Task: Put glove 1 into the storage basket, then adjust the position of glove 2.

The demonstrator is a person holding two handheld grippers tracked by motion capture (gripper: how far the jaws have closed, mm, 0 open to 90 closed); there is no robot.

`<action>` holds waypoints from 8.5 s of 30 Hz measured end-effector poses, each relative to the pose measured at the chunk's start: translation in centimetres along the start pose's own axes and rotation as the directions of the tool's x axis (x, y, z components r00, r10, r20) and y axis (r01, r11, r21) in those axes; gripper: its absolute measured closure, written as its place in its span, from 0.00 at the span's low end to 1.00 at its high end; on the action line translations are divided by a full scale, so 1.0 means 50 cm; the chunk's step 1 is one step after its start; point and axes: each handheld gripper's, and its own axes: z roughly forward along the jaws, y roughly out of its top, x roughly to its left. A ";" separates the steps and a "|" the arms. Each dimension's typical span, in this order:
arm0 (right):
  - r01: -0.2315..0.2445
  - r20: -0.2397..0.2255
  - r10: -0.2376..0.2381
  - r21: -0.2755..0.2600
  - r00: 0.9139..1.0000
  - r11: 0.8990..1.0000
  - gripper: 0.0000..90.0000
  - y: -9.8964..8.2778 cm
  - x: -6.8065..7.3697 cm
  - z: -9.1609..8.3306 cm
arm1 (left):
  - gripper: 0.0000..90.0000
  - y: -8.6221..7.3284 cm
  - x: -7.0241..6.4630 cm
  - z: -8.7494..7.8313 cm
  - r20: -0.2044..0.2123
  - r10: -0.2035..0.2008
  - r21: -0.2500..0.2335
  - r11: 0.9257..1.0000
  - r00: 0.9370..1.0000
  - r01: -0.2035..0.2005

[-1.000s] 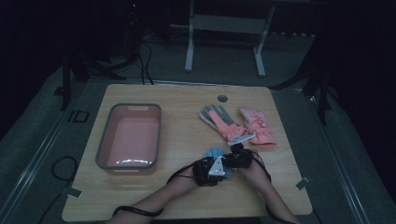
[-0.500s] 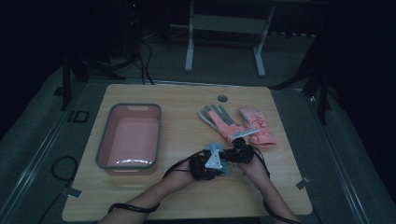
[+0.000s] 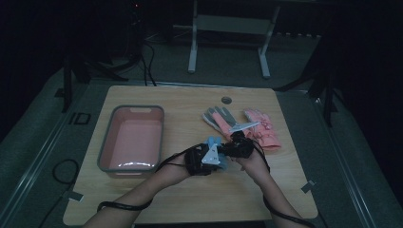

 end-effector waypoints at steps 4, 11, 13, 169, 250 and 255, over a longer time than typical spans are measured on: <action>0.016 -0.009 -0.016 -0.003 1.000 1.000 0.90 0.021 0.011 0.005 | 0.87 -0.001 0.008 -0.020 -0.011 0.010 0.018 1.000 1.000 -0.010; 0.044 -0.013 -0.044 -0.016 0.999 0.999 0.90 0.056 0.027 0.012 | 0.87 -0.008 0.028 -0.055 -0.035 0.011 0.036 0.999 0.999 -0.010; 0.058 -0.011 -0.058 -0.021 0.998 0.998 0.90 0.076 0.036 0.020 | 0.87 -0.013 0.034 -0.065 -0.043 0.000 0.035 0.999 0.999 0.001; 0.106 0.051 -0.105 -0.012 0.993 0.994 0.15 0.008 -0.013 0.012 | 0.03 -0.157 -0.052 0.006 0.132 -0.308 0.104 0.949 0.942 0.296; -0.215 0.376 0.244 -0.120 0.894 0.969 0.97 0.039 -0.045 -0.008 | 0.04 -0.196 -0.091 0.003 0.090 -0.221 0.075 0.974 0.971 0.215; -0.212 0.378 0.253 -0.147 0.891 0.966 0.97 0.024 -0.016 -0.009 | 0.04 -0.192 -0.093 0.005 0.100 -0.212 0.076 0.976 0.972 0.205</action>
